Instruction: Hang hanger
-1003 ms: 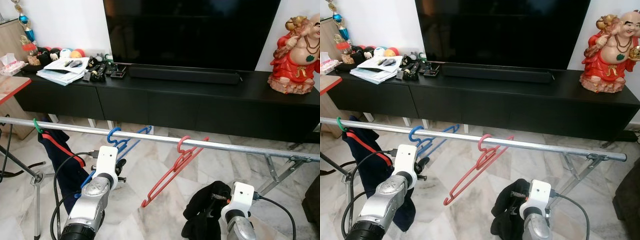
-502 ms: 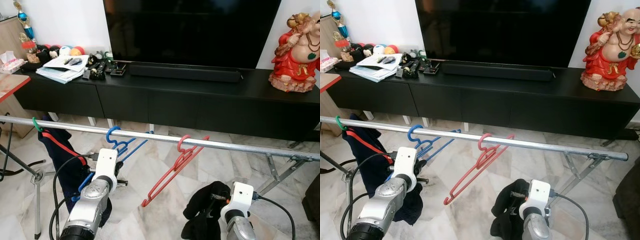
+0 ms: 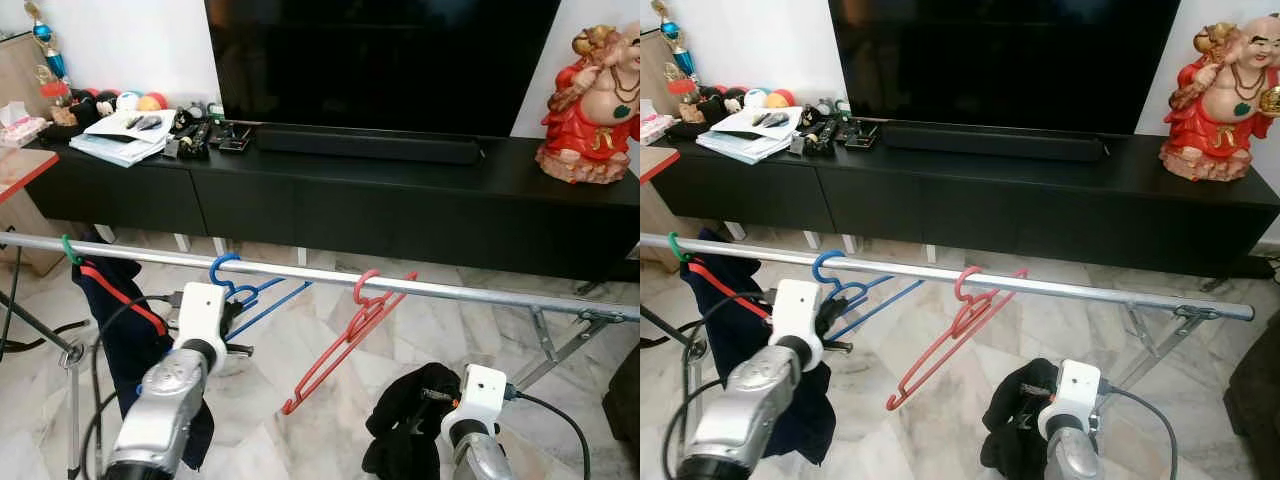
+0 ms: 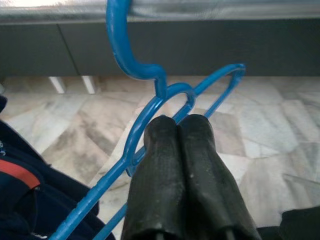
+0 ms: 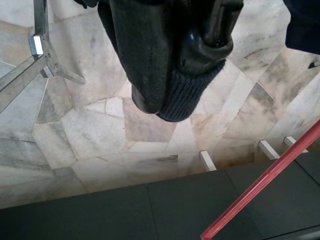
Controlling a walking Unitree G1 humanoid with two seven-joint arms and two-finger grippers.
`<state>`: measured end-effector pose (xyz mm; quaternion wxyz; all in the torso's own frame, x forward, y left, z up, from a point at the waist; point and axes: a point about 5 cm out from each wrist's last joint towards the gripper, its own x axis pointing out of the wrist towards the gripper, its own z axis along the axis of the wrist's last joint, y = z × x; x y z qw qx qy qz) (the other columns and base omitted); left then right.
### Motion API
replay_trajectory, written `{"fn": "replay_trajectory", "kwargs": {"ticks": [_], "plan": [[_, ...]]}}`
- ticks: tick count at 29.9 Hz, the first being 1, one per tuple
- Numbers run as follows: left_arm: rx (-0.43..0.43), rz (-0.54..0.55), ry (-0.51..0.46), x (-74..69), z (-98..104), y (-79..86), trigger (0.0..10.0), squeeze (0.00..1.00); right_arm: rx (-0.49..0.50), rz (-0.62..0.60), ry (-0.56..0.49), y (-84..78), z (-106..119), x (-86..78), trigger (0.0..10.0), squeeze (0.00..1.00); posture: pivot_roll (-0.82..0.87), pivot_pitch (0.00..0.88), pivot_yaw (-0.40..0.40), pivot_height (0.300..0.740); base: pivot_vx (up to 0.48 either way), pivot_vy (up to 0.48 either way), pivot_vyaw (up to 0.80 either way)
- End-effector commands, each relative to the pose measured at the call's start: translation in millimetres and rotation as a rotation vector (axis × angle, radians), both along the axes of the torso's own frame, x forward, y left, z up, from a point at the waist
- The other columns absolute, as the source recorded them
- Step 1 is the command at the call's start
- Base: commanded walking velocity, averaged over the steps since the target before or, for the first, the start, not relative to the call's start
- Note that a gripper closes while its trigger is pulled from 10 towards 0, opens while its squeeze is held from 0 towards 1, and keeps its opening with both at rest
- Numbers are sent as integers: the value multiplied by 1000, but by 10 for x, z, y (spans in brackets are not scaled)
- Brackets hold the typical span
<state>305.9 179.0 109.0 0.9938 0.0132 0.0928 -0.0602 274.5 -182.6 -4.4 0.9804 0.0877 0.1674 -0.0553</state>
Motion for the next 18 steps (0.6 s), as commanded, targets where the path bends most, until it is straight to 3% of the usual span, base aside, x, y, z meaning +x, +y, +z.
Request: {"fn": "replay_trajectory", "kwargs": {"ticks": [1, 6, 7, 12, 14, 18], "plan": [[-9, -43, 5, -67, 51, 41, 10000, 1000, 4, 14, 1, 23, 10, 25, 10000, 0, 55, 35, 14, 740, 0, 0, 0], [18, -115, 8, -163, 128, 117, 10000, 1000, 4, 17, 4, 32, 5, 22, 10000, 0, 65, 39, 11, 740, 0, 0, 0], [46, -116, 24, -178, 146, 207, 10000, 1000, 4, 20, 6, 37, 1, 21, 10000, 0, 68, 38, 10, 740, 0, 0, 0], [43, -105, 70, -153, 107, 306, 10000, 1000, 4, 26, 11, 44, -2, 24, 10000, 0, 67, 35, 10, 740, 0, 0, 0], [-8, -71, 116, -99, 37, 346, 10000, 1000, 3, 28, 13, 40, -2, 27, 10000, 0, 62, 33, 9, 740, 0, 0, 0], [-52, -90, 118, -62, 39, 342, 10000, 1000, 2, 26, 17, 25, -4, 27, 10000, 0, 57, 32, 7, 740, 0, 0, 0]]}}
